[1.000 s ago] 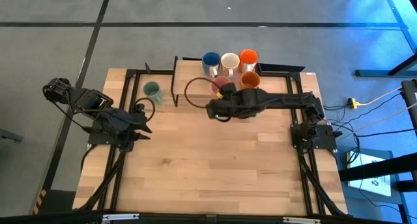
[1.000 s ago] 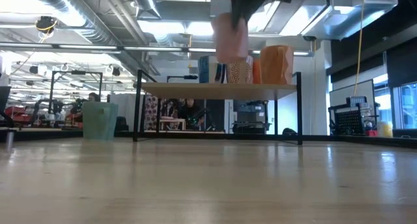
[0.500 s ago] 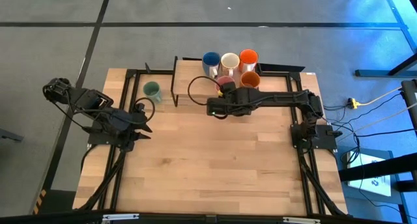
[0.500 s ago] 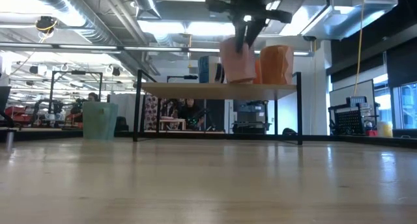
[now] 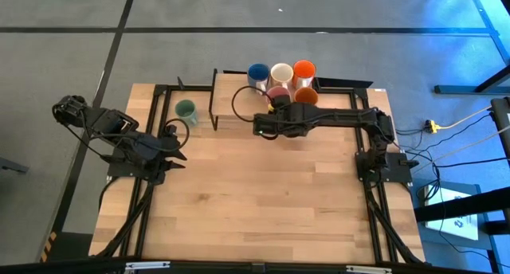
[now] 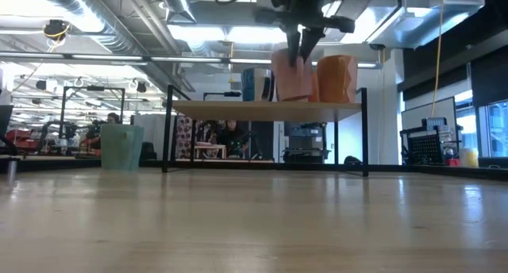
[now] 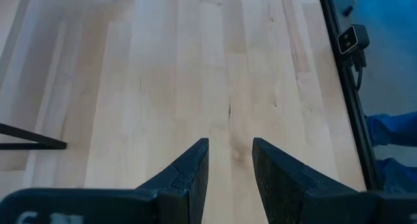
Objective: Place coffee mugs
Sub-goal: Put the pink mug on the shelf
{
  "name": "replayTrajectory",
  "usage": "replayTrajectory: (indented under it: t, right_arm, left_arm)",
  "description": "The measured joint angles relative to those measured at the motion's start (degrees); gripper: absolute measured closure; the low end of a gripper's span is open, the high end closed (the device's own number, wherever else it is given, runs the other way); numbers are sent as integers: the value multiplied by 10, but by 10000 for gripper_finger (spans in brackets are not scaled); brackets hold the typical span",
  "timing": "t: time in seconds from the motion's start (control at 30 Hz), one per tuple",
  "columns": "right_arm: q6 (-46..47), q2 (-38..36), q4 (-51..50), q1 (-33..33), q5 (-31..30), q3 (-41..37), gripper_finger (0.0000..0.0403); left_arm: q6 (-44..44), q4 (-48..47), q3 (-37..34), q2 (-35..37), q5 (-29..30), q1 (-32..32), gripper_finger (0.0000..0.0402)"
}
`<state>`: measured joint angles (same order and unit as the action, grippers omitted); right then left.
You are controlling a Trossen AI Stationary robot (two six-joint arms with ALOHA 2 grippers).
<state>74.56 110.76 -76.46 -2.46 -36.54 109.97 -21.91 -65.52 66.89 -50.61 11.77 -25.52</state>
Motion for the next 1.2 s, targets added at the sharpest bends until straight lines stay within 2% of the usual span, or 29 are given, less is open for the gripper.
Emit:
replayTrajectory:
  t: [0.53,0.97,1.2]
  right_arm:
    - [-11,0,3,-22,10,0,366]
    - [5,-2,35,-24,11,-33,361]
    - [7,0,34,-24,15,-33,328]
  left_arm:
    - [0,0,0,0,8,0,288]
    - [0,1,0,0,8,0,288]
    - [0,1,0,0,8,0,288]
